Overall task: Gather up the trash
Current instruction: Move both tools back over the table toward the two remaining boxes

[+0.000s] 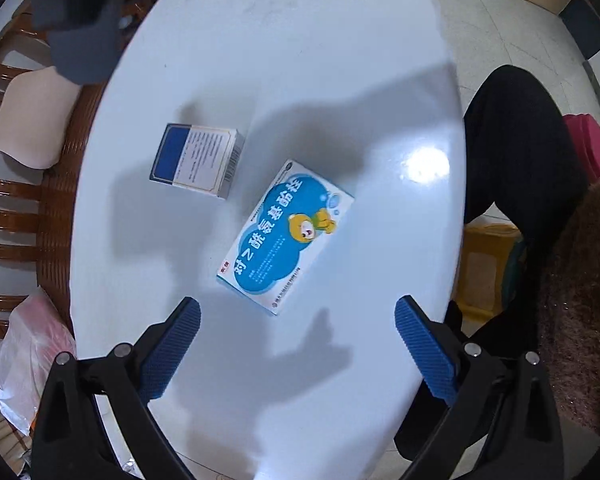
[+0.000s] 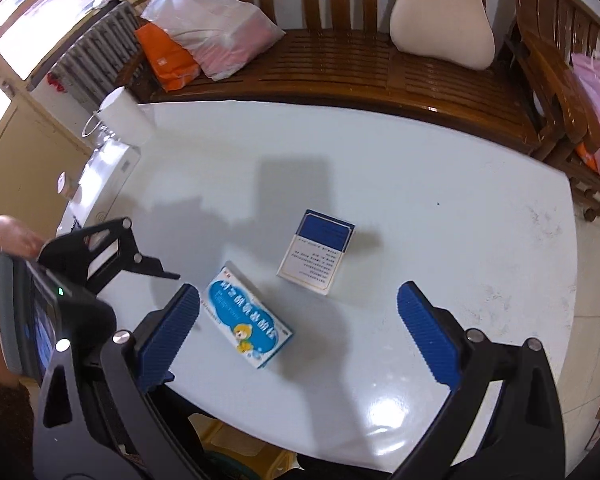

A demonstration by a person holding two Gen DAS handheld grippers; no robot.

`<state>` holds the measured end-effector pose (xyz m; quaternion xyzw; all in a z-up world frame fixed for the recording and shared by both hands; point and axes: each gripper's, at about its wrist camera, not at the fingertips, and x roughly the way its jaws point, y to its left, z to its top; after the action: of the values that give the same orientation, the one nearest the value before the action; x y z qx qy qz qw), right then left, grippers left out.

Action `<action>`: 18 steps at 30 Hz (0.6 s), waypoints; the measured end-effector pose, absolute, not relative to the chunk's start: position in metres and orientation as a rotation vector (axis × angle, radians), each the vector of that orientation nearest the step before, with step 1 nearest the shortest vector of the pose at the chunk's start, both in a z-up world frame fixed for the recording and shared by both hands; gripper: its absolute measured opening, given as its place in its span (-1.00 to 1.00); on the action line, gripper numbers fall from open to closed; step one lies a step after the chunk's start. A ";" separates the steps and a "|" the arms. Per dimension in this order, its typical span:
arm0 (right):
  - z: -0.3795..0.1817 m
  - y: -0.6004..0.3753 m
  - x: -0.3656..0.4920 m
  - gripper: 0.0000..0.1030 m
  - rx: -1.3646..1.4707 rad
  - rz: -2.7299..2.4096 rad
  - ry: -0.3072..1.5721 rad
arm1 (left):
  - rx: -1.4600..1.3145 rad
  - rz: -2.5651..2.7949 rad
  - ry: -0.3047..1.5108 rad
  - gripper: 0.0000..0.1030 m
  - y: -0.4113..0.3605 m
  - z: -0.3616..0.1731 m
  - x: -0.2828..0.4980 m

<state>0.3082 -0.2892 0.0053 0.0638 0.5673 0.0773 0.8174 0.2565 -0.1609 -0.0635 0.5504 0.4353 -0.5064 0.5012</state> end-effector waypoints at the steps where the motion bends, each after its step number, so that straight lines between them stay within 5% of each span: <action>1: 0.002 -0.293 0.313 0.88 0.143 0.158 1.211 | 1.328 -1.234 1.056 0.85 -0.161 -0.066 0.257; 18: -0.083 -0.296 0.374 0.88 0.193 0.122 1.391 | 1.414 -1.277 1.079 0.85 -0.179 -0.124 0.267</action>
<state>0.3739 -0.2965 -0.0827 0.0887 0.6393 0.0562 0.7618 0.2674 -0.1786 -0.1240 0.5741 0.4379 -0.5185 0.4581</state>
